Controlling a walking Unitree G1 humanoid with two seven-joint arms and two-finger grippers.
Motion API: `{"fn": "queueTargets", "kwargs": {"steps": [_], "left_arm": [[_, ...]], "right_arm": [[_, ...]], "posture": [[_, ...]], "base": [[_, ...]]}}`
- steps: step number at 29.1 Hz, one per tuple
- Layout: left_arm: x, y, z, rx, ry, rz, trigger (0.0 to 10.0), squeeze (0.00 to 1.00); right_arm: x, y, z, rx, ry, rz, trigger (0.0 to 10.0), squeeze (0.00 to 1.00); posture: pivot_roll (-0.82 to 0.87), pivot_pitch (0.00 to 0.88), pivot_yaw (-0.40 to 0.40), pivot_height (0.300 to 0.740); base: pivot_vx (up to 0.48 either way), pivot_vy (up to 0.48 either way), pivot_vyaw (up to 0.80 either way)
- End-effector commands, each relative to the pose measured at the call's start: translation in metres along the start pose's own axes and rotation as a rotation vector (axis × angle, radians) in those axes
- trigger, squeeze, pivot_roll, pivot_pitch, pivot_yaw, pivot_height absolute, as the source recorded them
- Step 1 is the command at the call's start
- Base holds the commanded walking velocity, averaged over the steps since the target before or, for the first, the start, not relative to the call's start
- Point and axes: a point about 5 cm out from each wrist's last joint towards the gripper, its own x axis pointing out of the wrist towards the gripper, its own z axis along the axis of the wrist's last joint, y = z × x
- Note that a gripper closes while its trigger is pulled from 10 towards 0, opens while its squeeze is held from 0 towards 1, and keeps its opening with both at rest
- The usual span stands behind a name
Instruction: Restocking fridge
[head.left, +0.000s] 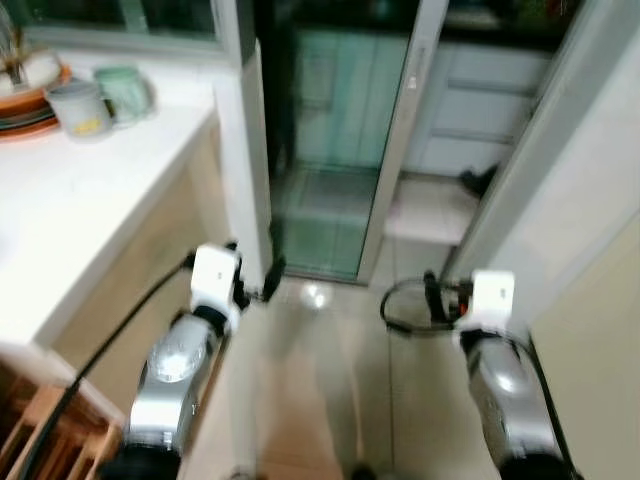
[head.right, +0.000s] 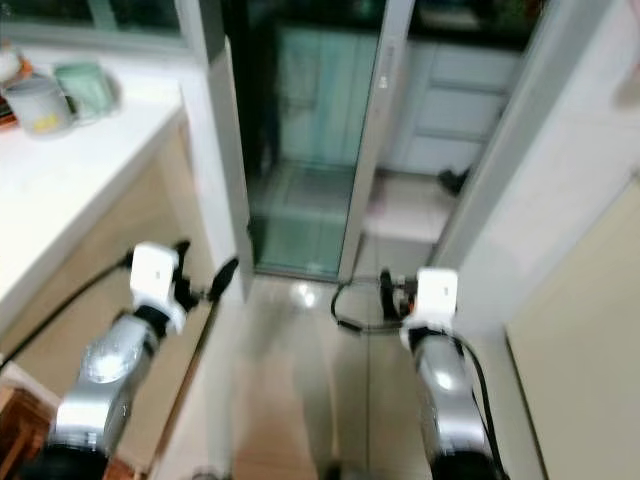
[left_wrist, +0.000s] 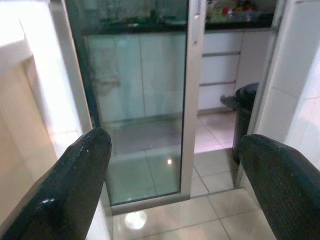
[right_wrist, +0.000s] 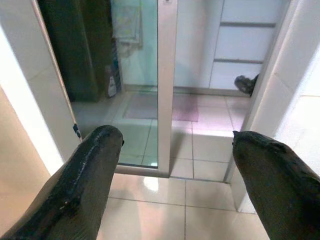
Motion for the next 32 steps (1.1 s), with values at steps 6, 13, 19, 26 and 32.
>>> {"fn": "queueTargets", "kwargs": {"steps": [6, 13, 19, 26, 32], "left_arm": [[0.001, -0.003, 0.001, -0.005, -0.006, -0.014, 10.0, 0.0], [0.001, -0.003, 0.0, -0.006, -0.004, -0.017, 10.0, 0.0], [0.001, -0.003, 0.0, -0.006, -0.006, -0.018, 10.0, 0.0], [0.001, -0.002, 0.0, -0.021, -0.008, 0.004, 10.0, 0.0], [0.003, 0.009, -0.003, -0.11, 0.002, 0.1, 10.0, 1.0]], "right_arm": [[0.0, -0.002, 0.001, -0.01, -0.007, -0.003, 10.0, 0.0], [-0.001, 0.002, 0.001, 0.021, -0.014, 0.015, 10.0, 0.0], [0.0, 0.001, 0.0, 0.018, -0.01, 0.009, 10.0, 0.0], [-0.001, -0.002, 0.001, 0.027, -0.028, -0.016, 10.0, 0.0], [-0.002, -0.009, 0.012, -0.008, -0.101, -0.071, 10.0, 1.0]], "posture": [[-0.08, 0.0, -0.014, 0.74], [-0.08, 0.0, -0.012, 0.74], [-0.09, 0.0, -0.009, 0.74], [-0.09, 0.0, -0.007, 0.74], [-0.09, 0.0, -0.004, 0.74]], "base": [[-0.287, 0.0, 0.0], [-0.295, 0.0, 0.0], [-0.301, 0.0, 0.0], [-0.306, 0.0, 0.0], [-0.31, 0.0, 0.0]]}}
